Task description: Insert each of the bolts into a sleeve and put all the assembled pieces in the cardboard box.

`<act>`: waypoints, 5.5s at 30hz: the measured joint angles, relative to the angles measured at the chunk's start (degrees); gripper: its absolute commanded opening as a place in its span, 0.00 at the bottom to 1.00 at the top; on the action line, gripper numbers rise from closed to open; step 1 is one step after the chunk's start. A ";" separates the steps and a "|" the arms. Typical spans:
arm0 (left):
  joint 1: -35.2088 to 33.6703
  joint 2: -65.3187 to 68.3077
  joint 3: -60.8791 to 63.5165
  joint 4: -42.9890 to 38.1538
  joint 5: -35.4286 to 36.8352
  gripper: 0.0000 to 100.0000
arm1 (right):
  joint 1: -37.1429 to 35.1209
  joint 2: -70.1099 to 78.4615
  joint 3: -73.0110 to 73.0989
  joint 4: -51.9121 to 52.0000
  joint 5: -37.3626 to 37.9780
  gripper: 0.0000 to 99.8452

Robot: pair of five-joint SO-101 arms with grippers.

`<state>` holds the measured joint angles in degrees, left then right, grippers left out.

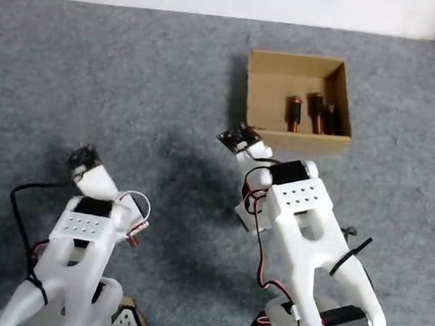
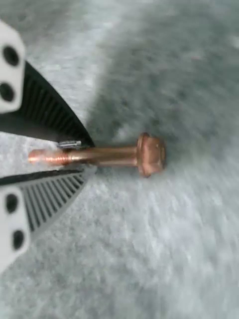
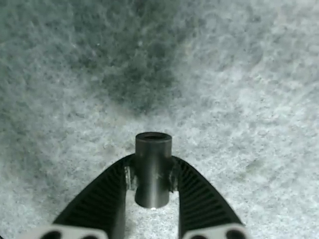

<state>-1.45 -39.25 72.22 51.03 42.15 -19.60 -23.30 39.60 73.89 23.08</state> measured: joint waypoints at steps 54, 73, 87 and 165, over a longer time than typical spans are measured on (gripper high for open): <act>27.34 -50.11 4.40 -31.56 -11.43 0.01 | -11.78 -81.67 48.88 -34.37 -10.90 0.00; 34.90 -50.20 8.44 -31.74 -9.76 0.01 | -9.76 -81.67 48.88 -34.37 -10.90 0.00; 31.82 -50.20 11.34 -38.15 -9.76 0.01 | -9.76 -81.67 48.88 -34.37 -13.71 0.00; 37.63 -29.01 1.76 -32.62 -13.19 0.01 | -3.87 -81.58 54.15 -44.48 -15.91 0.00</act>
<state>36.18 -68.26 73.98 18.42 28.97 -23.47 -104.88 93.76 29.41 7.16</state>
